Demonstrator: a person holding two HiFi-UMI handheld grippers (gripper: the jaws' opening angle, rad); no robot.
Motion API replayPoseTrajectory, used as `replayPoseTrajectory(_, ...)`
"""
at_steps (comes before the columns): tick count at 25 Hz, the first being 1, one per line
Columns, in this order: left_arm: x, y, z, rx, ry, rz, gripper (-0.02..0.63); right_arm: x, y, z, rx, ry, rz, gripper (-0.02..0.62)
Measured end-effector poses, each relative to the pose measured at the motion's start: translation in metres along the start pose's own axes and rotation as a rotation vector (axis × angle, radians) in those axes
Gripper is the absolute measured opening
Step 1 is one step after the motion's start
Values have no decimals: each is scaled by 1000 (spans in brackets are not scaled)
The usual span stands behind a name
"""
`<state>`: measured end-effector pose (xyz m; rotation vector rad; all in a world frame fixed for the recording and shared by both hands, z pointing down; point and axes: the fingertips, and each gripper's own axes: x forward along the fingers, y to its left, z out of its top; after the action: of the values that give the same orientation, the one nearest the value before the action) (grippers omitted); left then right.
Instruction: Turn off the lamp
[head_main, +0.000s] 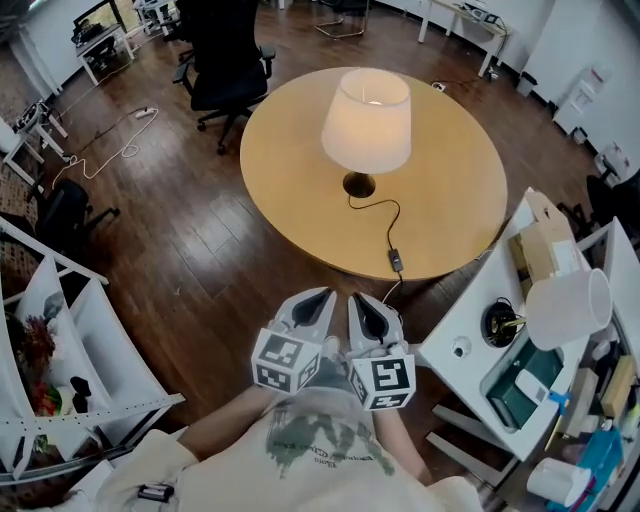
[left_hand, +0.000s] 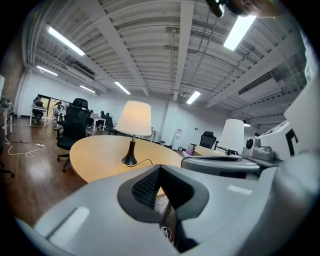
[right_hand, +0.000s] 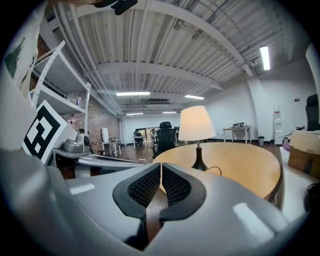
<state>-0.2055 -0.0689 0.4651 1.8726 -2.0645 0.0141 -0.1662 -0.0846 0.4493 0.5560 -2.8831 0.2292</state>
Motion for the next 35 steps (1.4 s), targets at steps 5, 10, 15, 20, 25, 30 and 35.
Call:
replayPoseTrajectory(5,50,10,14,24,32,-33,0,38,-36,13,22,1,-9,11)
replayPoseTrajectory(10,101,15,18,54,80,-78,0,65,-72,20,51,-3,-32,11)
replayPoseTrajectory(15,144,17,16,78,122,-113,0,83,-105,17,50,13,-65,17)
replayPoseTrajectory(20,168,10,3,85,171,-187,0,83,-127,11,66,20,-140,17)
replayPoseTrajectory(25,190,4,-7,111,230,-308,0,83,-141,5,78,47,-245,21)
replayPoseTrajectory(30,214,-5,-26,196,316,-417,0,73,-163,7,101,46,-404,23)
replayPoseTrajectory(35,228,-6,-53,285,410,-511,0,59,-174,4,157,38,-554,23)
